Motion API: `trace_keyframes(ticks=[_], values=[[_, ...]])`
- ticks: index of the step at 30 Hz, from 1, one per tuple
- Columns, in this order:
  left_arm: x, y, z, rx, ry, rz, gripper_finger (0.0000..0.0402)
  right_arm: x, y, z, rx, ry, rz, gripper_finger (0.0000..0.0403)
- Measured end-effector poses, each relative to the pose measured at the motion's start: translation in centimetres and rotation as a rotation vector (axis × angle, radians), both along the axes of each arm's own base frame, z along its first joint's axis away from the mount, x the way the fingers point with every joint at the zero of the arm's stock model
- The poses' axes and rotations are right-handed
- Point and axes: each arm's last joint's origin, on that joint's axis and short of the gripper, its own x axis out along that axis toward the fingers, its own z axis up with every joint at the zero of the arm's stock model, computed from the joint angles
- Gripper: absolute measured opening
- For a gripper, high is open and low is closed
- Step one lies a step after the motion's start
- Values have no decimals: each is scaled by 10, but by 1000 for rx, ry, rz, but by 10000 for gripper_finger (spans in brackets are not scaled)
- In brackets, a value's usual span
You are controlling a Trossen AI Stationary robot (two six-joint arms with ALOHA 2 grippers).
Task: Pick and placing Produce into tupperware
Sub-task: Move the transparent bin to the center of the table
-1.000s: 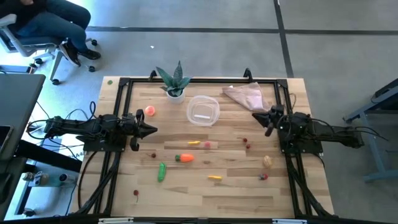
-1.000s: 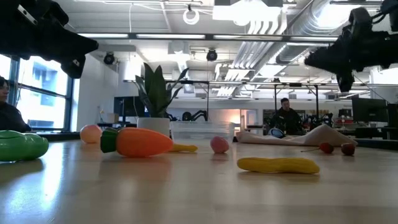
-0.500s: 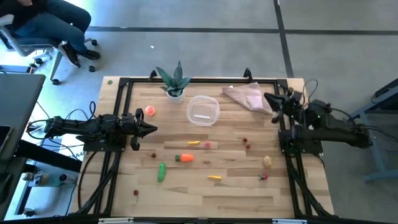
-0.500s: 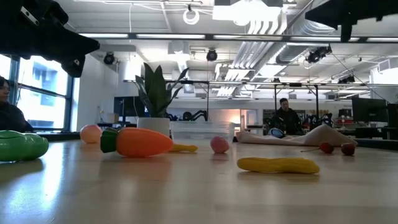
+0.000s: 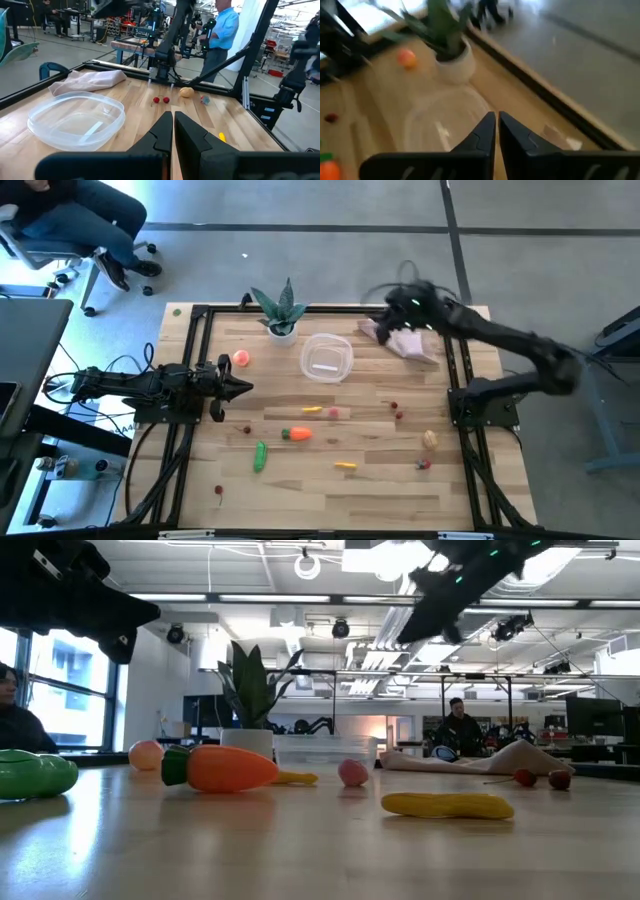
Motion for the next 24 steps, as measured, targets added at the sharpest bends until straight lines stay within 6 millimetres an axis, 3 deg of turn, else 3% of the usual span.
trace_keyframes(ticks=[5,11,18,24], values=[[-2,-1,9,51,-2,-35,7,48,-34,-31,121,213,35,11],[-9,0,46,117,-16,11,7,96,-46,-66,171,368,124,11],[-15,5,81,136,109,186,7,122,-34,-94,215,495,210,11],[-3,6,84,144,164,221,7,137,-4,-99,201,519,295,11]])
